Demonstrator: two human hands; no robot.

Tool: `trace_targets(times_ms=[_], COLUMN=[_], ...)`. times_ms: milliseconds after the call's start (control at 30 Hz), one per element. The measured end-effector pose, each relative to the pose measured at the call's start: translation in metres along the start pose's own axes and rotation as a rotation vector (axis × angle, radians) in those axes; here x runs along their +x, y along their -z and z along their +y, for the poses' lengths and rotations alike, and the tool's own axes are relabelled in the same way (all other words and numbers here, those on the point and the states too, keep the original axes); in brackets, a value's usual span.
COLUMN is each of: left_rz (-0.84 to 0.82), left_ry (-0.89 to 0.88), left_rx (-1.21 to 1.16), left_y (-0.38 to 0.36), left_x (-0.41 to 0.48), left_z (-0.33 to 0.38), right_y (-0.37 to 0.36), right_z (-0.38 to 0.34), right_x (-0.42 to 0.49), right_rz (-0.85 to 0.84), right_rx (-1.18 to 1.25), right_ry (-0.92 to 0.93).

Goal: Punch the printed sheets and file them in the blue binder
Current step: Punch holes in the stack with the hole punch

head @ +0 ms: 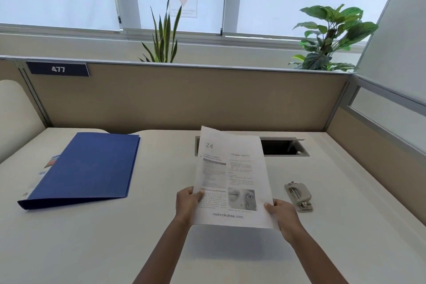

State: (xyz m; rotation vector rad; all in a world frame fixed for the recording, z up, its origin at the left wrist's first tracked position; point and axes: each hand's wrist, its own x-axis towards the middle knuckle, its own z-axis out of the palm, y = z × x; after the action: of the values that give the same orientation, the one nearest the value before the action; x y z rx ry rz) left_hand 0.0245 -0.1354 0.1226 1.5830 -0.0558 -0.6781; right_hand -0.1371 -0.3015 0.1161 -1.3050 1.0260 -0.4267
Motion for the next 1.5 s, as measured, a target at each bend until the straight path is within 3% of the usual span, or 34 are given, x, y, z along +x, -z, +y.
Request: trace_targets(times_ms=[367,833,1500], left_rz=[-0.13,-0.078,-0.094], left_ry=[0.1,0.077,-0.022], left_rx=[0.203,0.472,0.679], left_y=[-0.041,-0.055,-0.058], left_x=[-0.002,0.0,-0.001], left_z=[-0.026,-0.062,-0.078], right_y=[0.046,0.054,0.054], right_z=[0.014,0.028,0.041], right_x=[0.03,0.048,0.051], right_rz=[0.225,0.24,0.332], right_rx=[-0.221,-0.497,-0.588], right_ry=[-0.002,-0.132,-0.016])
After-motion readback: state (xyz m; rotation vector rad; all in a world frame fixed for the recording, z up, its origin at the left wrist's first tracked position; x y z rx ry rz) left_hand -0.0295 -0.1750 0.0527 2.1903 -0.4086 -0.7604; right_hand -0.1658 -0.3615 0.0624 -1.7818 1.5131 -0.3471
